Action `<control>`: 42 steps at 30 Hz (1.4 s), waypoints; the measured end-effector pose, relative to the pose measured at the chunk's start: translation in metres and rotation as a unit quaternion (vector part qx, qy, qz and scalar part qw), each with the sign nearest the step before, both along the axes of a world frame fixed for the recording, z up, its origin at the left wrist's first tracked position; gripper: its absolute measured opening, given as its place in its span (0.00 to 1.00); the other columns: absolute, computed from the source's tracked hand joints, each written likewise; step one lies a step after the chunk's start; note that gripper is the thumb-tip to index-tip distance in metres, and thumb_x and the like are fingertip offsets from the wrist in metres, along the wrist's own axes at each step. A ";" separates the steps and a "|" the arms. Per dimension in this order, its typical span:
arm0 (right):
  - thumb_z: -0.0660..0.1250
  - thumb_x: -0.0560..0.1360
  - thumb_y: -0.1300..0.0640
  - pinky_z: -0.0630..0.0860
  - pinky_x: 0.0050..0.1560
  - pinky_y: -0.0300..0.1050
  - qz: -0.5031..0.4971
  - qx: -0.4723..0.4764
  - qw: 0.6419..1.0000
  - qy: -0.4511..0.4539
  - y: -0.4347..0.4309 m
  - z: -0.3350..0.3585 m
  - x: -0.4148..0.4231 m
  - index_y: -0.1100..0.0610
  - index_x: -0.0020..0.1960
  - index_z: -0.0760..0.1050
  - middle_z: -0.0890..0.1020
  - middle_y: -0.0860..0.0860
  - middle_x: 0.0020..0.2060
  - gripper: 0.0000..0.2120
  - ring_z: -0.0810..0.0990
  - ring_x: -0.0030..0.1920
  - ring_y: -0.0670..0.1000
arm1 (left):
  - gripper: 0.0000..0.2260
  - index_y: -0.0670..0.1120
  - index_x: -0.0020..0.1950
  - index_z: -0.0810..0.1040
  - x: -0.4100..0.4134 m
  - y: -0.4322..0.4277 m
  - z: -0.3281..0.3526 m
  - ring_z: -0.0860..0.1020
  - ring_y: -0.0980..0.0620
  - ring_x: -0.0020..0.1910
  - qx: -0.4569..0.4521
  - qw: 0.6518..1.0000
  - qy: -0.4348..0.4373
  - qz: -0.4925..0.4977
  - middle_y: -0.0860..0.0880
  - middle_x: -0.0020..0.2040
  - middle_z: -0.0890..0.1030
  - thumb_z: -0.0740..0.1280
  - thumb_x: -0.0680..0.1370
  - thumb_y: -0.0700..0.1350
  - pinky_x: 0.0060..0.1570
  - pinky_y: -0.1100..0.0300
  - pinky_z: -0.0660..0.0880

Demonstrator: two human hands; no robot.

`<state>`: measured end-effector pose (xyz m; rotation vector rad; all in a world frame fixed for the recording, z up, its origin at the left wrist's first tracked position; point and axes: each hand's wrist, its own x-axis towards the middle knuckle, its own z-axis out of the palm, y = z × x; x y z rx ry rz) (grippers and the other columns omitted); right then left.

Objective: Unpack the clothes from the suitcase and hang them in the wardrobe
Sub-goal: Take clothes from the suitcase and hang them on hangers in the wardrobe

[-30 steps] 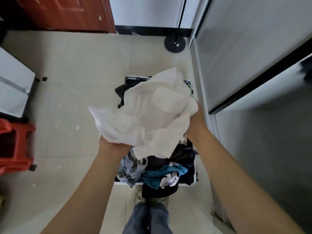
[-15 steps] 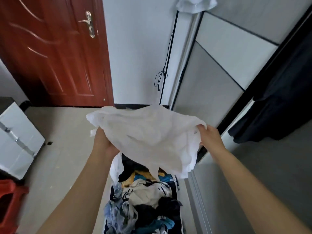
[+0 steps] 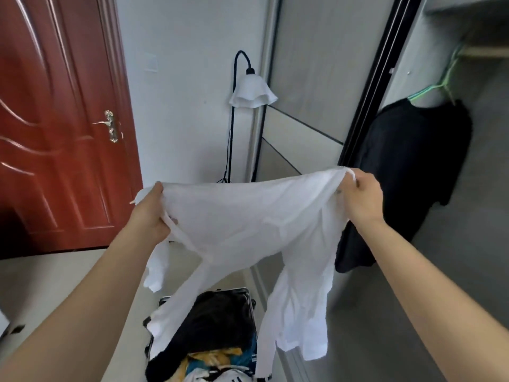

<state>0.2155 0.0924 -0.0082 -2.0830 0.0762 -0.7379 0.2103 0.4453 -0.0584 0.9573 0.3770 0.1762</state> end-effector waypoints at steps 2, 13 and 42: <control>0.57 0.75 0.59 0.68 0.36 0.45 -0.010 -0.037 0.999 -0.007 -0.020 0.015 0.001 0.63 0.36 0.74 0.77 0.56 0.32 0.13 0.71 0.33 0.51 | 0.14 0.47 0.52 0.76 0.013 -0.005 0.003 0.81 0.51 0.44 0.034 0.999 -0.010 -0.001 0.47 0.52 0.81 0.57 0.82 0.55 0.40 0.54 0.76; 0.67 0.77 0.50 0.79 0.46 0.50 0.153 0.118 0.966 0.171 -0.074 0.054 0.008 0.57 0.43 0.83 0.83 0.56 0.40 0.12 0.82 0.41 0.54 | 0.07 0.43 0.49 0.75 0.051 -0.037 0.019 0.75 0.54 0.24 0.182 0.978 0.076 -0.068 0.47 0.31 0.79 0.59 0.82 0.43 0.24 0.62 0.77; 0.69 0.73 0.62 0.64 0.32 0.43 0.063 -0.115 0.977 0.169 -0.127 0.038 0.021 0.62 0.32 0.68 0.70 0.52 0.28 0.15 0.68 0.31 0.49 | 0.09 0.49 0.50 0.83 0.054 -0.160 0.080 0.83 0.47 0.48 0.424 0.848 -0.119 -0.295 0.48 0.47 0.85 0.66 0.77 0.52 0.52 0.54 0.77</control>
